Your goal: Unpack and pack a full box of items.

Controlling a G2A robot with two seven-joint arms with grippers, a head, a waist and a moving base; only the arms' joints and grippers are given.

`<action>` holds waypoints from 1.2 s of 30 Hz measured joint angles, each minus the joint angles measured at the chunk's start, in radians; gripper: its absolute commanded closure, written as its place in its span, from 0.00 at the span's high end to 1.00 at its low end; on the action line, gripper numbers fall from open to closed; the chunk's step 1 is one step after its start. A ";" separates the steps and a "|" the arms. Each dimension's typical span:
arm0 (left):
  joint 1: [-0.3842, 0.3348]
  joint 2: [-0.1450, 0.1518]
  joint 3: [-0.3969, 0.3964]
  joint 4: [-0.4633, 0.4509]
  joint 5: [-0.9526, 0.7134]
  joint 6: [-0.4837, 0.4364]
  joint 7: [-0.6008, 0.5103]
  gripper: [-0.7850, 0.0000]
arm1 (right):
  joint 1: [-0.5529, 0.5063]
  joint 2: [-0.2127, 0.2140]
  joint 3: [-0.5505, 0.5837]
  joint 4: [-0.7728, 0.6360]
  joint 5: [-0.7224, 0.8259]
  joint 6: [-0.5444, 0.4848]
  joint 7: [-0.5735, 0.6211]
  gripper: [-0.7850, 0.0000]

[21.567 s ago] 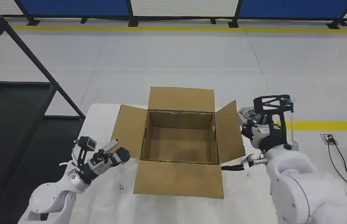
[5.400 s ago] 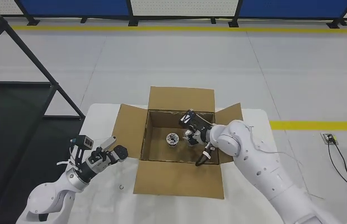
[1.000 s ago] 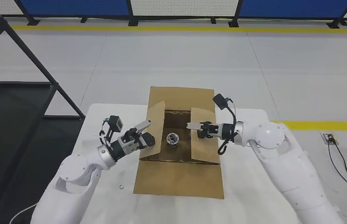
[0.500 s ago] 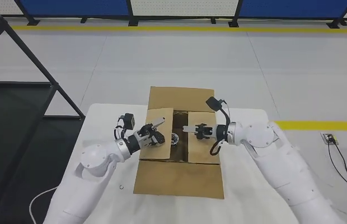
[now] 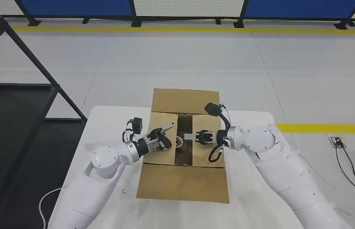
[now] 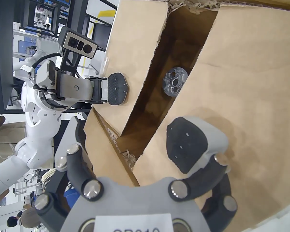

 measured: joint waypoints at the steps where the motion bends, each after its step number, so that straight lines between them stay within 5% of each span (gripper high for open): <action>1: -0.002 -0.001 0.002 0.003 0.000 -0.001 0.000 1.00 | 0.001 -0.001 -0.001 0.003 0.001 0.000 0.000 1.00; 8: -0.005 -0.006 -0.005 0.005 -0.003 -0.012 -0.009 1.00 | 0.004 -0.004 -0.001 0.012 0.007 -0.006 0.004 1.00; 19: 0.102 0.027 -0.153 -0.168 -0.040 -0.059 -0.095 1.00 | -0.031 0.012 0.086 -0.032 0.125 -0.102 0.028 1.00; 27: 0.288 0.079 -0.378 -0.285 -0.079 -0.148 -0.337 1.00 | -0.033 0.012 0.137 -0.014 0.220 -0.121 -0.028 1.00; 36: 0.455 0.123 -0.580 -0.223 -0.131 -0.185 -0.629 1.00 | 0.042 -0.013 0.125 0.155 0.276 -0.113 -0.145 1.00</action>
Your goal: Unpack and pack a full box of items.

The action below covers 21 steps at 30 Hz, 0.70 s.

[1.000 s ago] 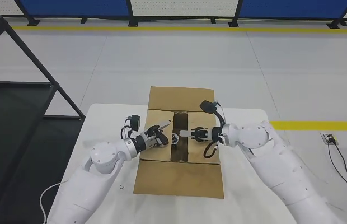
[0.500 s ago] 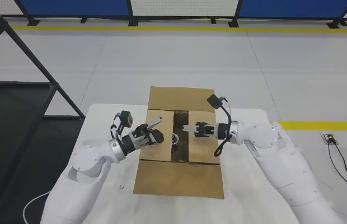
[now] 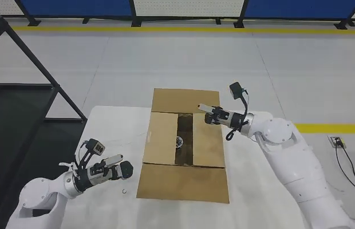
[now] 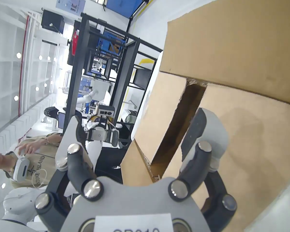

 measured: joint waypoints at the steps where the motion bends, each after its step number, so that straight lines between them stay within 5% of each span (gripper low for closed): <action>1: 0.009 0.002 -0.006 0.010 -0.002 0.001 -0.020 1.00 | 0.011 -0.004 -0.004 0.025 0.004 0.000 -0.015 1.00; 14: 0.041 0.016 -0.002 0.039 0.097 0.007 -0.059 1.00 | 0.032 -0.013 -0.011 0.087 0.028 0.001 -0.032 1.00; 21: 0.063 0.012 0.037 -0.014 0.074 0.008 -0.025 1.00 | 0.061 -0.030 0.018 0.192 0.045 -0.014 -0.290 1.00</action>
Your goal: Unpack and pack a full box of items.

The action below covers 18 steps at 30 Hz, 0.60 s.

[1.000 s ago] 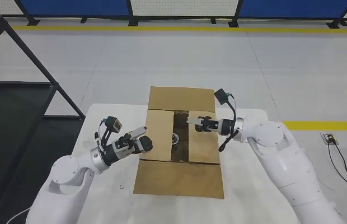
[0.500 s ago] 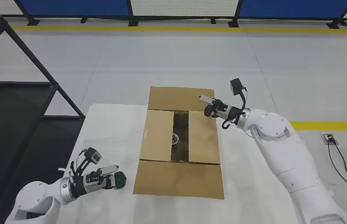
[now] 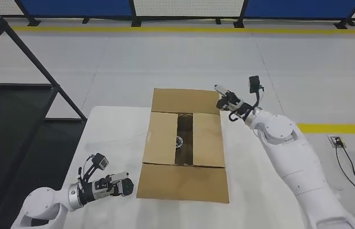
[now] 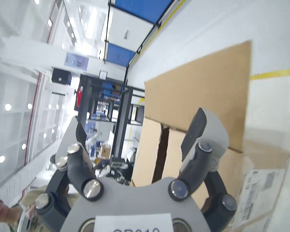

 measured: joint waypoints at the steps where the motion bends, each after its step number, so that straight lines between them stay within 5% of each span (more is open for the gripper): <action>1: 0.002 0.001 0.003 -0.003 0.000 0.001 -0.002 1.00 | 0.010 -0.002 -0.001 0.023 -0.013 -0.007 -0.030 1.00; 5: 0.008 0.004 0.018 -0.007 0.003 0.004 -0.021 1.00 | 0.045 -0.020 -0.028 0.117 -0.067 -0.047 -0.120 1.00; 18: 0.012 0.000 0.092 -0.028 -0.048 -0.016 -0.011 1.00 | 0.139 -0.114 -0.114 0.399 -0.020 -0.152 -0.116 1.00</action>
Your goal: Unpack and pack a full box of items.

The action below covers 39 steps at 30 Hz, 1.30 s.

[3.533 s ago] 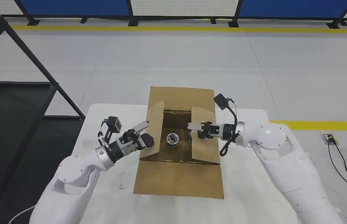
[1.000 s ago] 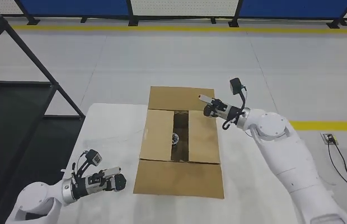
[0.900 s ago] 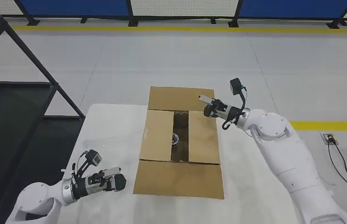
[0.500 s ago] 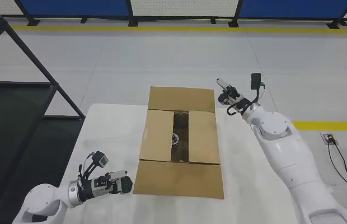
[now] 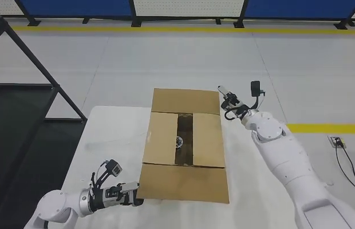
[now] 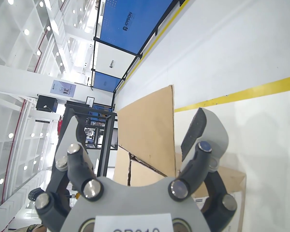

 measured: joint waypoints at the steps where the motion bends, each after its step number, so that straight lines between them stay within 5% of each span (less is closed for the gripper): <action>1: 0.000 0.000 0.001 -0.001 -0.004 -0.001 0.001 1.00 | 0.005 -0.006 -0.002 0.015 0.005 -0.002 0.006 1.00; 9: -0.010 0.000 0.002 -0.018 -0.058 -0.007 0.035 1.00 | 0.044 -0.041 0.013 0.109 0.090 -0.048 0.102 1.00; 20: -0.020 0.000 -0.005 -0.049 -0.123 -0.021 0.088 1.00 | 0.074 -0.035 0.082 0.153 0.198 -0.136 0.220 1.00; 39: -0.071 -0.020 0.024 -0.088 -0.140 -0.010 0.461 1.00 | 0.082 0.015 0.132 0.030 0.151 -0.207 0.419 1.00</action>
